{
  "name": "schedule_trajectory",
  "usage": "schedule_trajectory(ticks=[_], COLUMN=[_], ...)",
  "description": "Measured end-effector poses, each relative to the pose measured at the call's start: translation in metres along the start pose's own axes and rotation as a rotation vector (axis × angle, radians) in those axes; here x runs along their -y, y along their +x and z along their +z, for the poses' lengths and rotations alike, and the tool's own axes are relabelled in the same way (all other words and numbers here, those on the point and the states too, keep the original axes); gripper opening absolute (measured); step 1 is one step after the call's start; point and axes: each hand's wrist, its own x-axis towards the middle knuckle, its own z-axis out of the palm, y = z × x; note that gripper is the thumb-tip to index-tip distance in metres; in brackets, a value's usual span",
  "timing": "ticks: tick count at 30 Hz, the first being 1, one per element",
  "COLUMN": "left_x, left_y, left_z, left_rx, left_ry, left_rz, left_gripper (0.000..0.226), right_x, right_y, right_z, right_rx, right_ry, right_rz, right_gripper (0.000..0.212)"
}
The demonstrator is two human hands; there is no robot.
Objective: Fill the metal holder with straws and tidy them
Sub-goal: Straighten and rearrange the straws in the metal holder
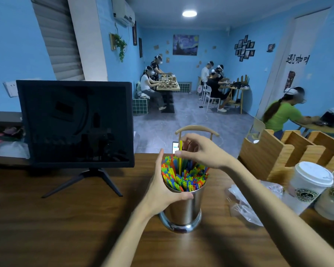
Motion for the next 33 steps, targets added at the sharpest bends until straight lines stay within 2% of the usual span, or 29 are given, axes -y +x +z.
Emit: schedule_trajectory(ticks=[2,3,6,9,13,15,17,20,22,24,26,30,33], left_x=[0.0,-0.001,-0.005,-0.007,-0.01,-0.013,-0.015,-0.023,-0.029,-0.031,-0.03,-0.025,-0.028], left_y=[-0.002,-0.004,-0.007,-0.011,-0.016,-0.018,-0.018,-0.01,-0.002,0.005,0.009,0.014,0.016], left_z=[-0.002,-0.002,-0.004,-0.009,-0.018,-0.021,-0.023,-0.02,-0.014,-0.005,0.003,-0.002,-0.011], left_rx=[0.014,0.02,0.029,0.059,0.122,0.167,0.189,0.099,-0.007,-0.098,-0.146,-0.179,-0.174], left_ry=[-0.008,-0.014,-0.025,-0.034,-0.059,-0.078,-0.129,-0.175,-0.135,-0.076,-0.006,0.183,0.285], left_rz=[0.001,0.0,0.008,0.008,-0.001,0.0,0.011,0.026,0.022,0.013,0.014,0.045,0.06], left_gripper=[0.147,0.147,0.146,0.142,0.143,0.142,0.128,0.089,0.072,0.056,0.05,0.047,0.041], right_x=[-0.002,0.0,-0.001,0.0,0.009,0.013,0.013,0.014,0.017,0.015,0.011,0.008,0.008], right_y=[-0.013,-0.019,-0.032,-0.038,-0.048,-0.055,-0.059,-0.058,-0.057,-0.059,-0.061,-0.058,-0.057], right_z=[0.01,0.016,0.033,0.039,0.039,0.044,0.059,0.07,0.066,0.061,0.063,0.068,0.062], right_rx=[-0.181,-0.197,-0.125,-0.077,-0.232,-0.224,-0.152,-0.115,-0.145,-0.254,-0.298,-0.221,-0.328], right_ry=[0.095,0.092,-0.053,-0.208,-0.118,-0.158,-0.286,-0.309,-0.232,-0.132,-0.122,-0.132,-0.121], right_rz=[-0.064,-0.095,-0.131,-0.082,-0.069,-0.09,-0.117,-0.125,-0.125,-0.059,0.031,0.086,0.082], right_gripper=[0.02,0.022,0.022,0.023,0.039,0.046,0.048,0.048,0.04,0.036,0.038,0.037,0.038])
